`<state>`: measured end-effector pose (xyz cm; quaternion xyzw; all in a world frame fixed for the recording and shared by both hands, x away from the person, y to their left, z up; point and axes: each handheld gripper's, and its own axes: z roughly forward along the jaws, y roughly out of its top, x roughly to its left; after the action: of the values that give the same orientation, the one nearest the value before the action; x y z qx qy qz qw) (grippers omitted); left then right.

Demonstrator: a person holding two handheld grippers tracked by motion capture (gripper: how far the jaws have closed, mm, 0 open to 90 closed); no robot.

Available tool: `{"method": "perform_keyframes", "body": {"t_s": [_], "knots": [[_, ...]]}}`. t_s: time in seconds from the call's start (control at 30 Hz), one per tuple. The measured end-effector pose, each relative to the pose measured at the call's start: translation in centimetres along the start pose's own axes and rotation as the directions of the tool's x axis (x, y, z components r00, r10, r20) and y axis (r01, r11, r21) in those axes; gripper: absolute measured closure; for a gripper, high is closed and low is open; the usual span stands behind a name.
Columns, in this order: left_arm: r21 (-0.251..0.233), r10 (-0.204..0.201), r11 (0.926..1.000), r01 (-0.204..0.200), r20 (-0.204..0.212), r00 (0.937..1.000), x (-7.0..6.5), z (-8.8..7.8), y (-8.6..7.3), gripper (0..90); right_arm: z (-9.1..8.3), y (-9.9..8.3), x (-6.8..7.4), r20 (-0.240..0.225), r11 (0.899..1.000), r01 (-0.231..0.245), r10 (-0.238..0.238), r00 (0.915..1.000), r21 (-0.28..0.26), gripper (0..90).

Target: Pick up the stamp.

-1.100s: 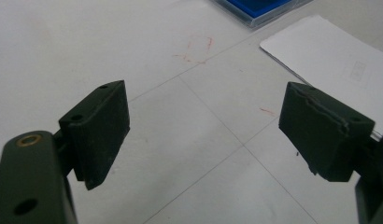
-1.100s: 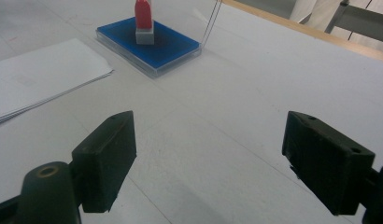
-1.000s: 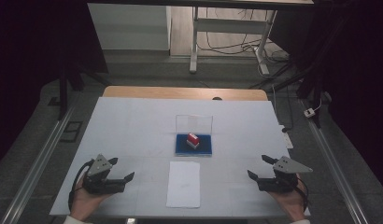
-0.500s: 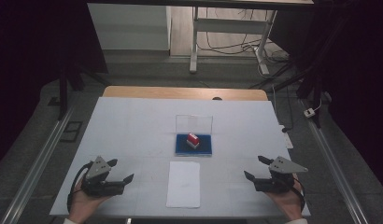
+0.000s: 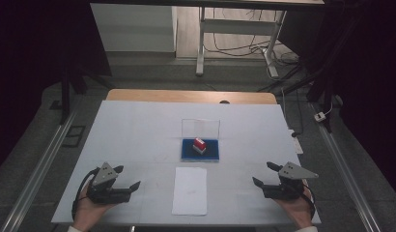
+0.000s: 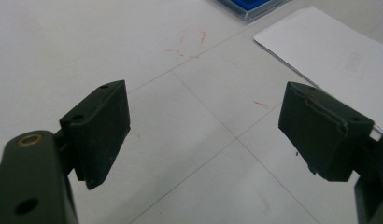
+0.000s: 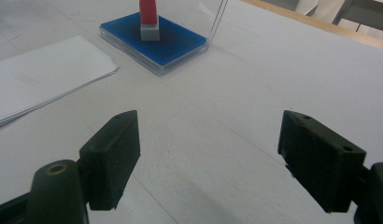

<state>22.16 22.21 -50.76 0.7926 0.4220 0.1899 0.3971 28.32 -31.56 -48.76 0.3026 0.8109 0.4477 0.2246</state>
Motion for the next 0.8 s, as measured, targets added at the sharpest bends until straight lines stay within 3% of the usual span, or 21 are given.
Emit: {"method": "perform_keyframes", "body": {"t_s": [0.43,0.8], "knots": [[0.011,0.005,0.9999,-0.005,-0.008,1.0000,-0.1,0.1,-0.1,17.1,0.3,0.9,0.0,-0.013,1.000,-0.019,0.019,0.9997,-0.007,21.3],[0.010,0.008,0.9999,-0.007,-0.013,0.9999,-0.2,0.1,-0.2,17.1,1.5,3.6,0.8,-0.051,1.000,-0.012,0.011,0.9986,-0.017,23.1]]}}
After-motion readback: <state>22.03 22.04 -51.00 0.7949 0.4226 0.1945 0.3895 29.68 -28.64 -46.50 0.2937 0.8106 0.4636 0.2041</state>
